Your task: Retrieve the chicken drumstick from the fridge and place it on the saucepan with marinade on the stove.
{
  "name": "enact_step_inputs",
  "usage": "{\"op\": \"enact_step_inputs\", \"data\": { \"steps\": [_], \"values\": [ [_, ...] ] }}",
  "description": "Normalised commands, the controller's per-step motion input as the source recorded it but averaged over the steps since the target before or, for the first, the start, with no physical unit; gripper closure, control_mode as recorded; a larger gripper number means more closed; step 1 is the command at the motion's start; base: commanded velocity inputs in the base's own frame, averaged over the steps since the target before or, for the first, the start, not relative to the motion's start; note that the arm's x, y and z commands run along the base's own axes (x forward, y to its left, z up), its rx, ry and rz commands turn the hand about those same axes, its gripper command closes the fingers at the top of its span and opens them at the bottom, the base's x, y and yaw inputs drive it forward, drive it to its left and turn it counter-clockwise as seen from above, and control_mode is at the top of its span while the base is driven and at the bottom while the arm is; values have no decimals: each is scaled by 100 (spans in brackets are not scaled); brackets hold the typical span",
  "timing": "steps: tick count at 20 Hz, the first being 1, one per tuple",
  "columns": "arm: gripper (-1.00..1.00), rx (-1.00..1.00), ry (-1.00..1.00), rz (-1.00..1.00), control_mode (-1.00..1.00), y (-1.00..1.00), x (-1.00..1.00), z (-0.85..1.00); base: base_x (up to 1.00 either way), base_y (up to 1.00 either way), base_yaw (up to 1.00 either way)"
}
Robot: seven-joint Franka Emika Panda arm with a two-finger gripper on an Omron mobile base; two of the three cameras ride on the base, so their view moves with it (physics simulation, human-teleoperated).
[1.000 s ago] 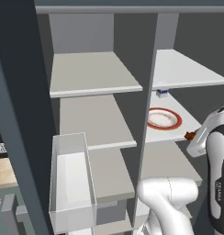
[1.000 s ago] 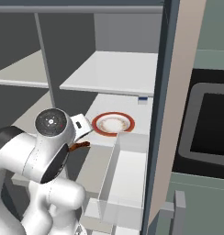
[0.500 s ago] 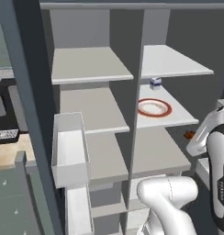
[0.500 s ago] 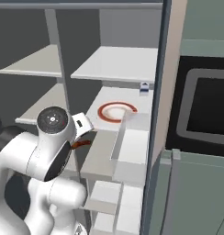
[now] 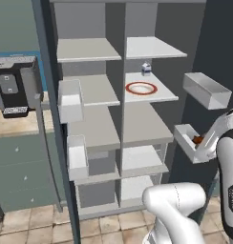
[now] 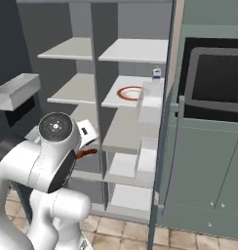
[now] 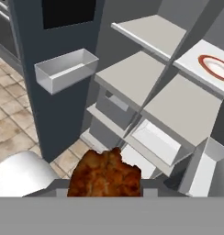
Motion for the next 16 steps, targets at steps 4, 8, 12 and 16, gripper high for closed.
{"op": "enact_step_inputs", "data": {
  "steps": [4, 8, 12, 16],
  "values": [
    [100, 0, 0, 0, 100, 0, 0, 0, -91, 18, 0],
    [100, 0, 0, 0, 100, 0, 0, 0, -73, 35, 0],
    [100, 0, 0, 0, 100, 0, 0, 0, -59, 59, 0],
    [100, 0, 0, 0, 100, 0, 0, 0, -54, 76, 0]
  ]
}}
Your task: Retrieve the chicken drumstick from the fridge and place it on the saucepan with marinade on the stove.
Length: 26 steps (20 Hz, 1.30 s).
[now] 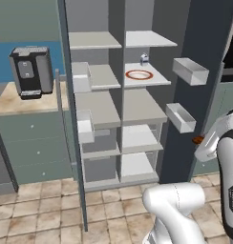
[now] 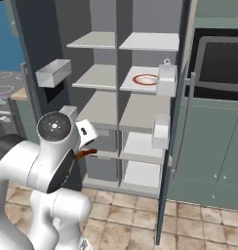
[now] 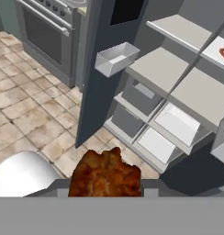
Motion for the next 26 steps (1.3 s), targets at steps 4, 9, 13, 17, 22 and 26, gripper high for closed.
{"op": "enact_step_inputs", "data": {
  "steps": [4, 9, 13, 17, 22, 26],
  "values": [
    [100, 0, 0, 0, 100, 0, 0, 0, -43, 97, 0],
    [100, 0, 0, 0, 100, 0, 0, 0, -69, 93, 0],
    [100, 0, 0, 0, 100, 0, 0, 0, -66, 99, 0],
    [100, 0, 0, 0, 100, 0, 0, 0, -40, 100, 8],
    [100, 0, 0, 0, 100, 0, 0, 0, -43, 97, 32],
    [100, 0, 0, 0, 100, 0, 0, 0, -42, 76, 59]
  ]
}}
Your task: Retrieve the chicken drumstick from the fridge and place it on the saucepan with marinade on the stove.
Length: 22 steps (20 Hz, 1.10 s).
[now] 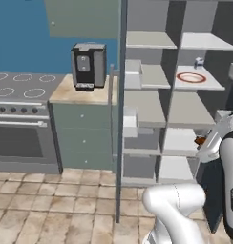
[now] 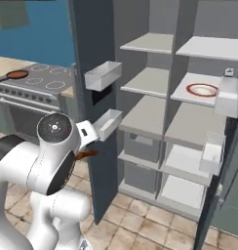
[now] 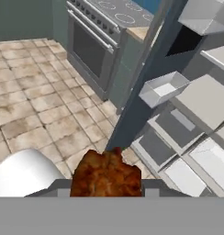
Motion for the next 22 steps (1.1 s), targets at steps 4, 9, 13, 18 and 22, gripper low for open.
{"op": "enact_step_inputs", "data": {
  "steps": [4, 9, 13, 18, 22],
  "values": [
    [100, 0, 0, 0, 100, 0, 0, 0, -39, 71, 68],
    [100, 0, 0, 0, 100, 0, 0, 0, -27, 70, 68],
    [100, 0, 0, 0, 100, 0, 0, 0, -12, 67, 62],
    [100, 0, 0, 0, 100, 0, 0, 0, 1, 66, 51],
    [100, 0, 0, 0, 100, 0, 0, 0, 55, 44, 35]
  ]
}}
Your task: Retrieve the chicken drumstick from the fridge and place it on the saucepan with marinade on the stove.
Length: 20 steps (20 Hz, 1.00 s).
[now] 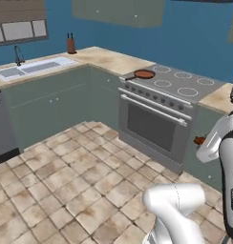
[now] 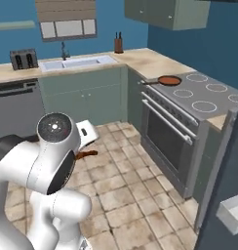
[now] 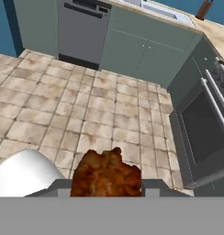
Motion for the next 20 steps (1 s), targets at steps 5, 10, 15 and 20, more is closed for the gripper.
{"op": "enact_step_inputs", "data": {
  "steps": [5, 10, 15, 20],
  "values": [
    [100, 0, 0, 0, 100, 0, 0, 0, 100, 5, 12],
    [100, 0, 0, 0, 100, 0, 0, 0, 100, 0, 8],
    [100, 0, 0, 0, 100, 0, 0, 0, 100, -8, 2],
    [100, 0, 0, 0, 100, 0, 0, 0, 100, -12, -10]
  ]
}}
